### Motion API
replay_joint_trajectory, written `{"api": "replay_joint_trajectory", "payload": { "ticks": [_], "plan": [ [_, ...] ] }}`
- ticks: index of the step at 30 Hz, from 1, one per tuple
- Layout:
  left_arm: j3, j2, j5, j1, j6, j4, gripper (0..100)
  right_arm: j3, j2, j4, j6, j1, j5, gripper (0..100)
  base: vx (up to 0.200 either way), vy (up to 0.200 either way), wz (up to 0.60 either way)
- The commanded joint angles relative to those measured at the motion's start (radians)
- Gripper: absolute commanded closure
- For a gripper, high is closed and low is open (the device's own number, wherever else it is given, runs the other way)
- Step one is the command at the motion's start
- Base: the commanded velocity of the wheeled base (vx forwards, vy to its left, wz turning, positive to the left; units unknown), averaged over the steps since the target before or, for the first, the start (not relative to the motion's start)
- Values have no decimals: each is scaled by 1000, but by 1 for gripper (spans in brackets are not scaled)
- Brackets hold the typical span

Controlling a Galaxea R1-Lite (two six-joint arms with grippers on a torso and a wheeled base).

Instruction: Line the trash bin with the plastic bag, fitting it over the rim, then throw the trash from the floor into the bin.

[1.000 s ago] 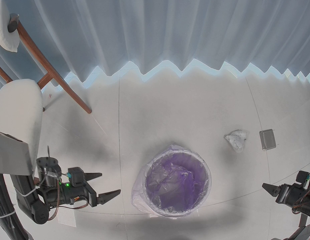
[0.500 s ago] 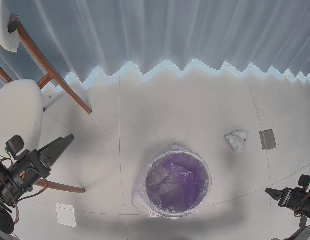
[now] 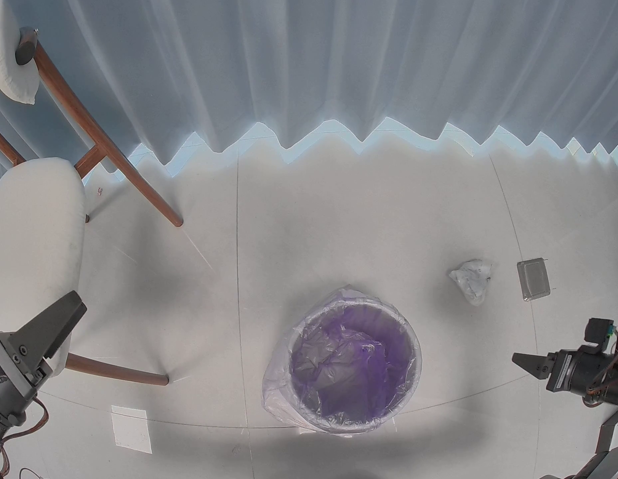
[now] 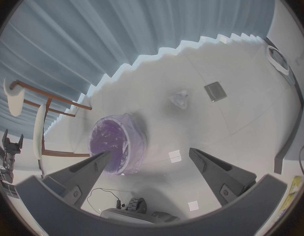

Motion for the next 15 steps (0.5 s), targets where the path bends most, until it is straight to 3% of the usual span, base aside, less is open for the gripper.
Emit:
{"api": "replay_joint_trajectory", "payload": {
  "ticks": [1,4,5,9,12,15],
  "plan": [
    [25,-104,10,-14,2,33,0,-180,259,11,-24,148,-2,0,0,0,0],
    [36,-104,7,-14,32,33,0,-255,339,11,-24,203,-11,0,0,0,0],
    [37,-101,8,-14,86,42,0,-326,412,25,-24,246,-43,0,0,0,0],
    [49,-104,0,-12,163,102,0,-355,577,7,-66,255,-83,0,0,0,0],
    [54,-103,-7,3,189,114,0,-369,643,-41,-135,249,-83,0,0,0,0],
    [59,-104,-24,13,189,114,0,-381,695,-70,-147,251,-83,0,0,0,0]
  ]
}}
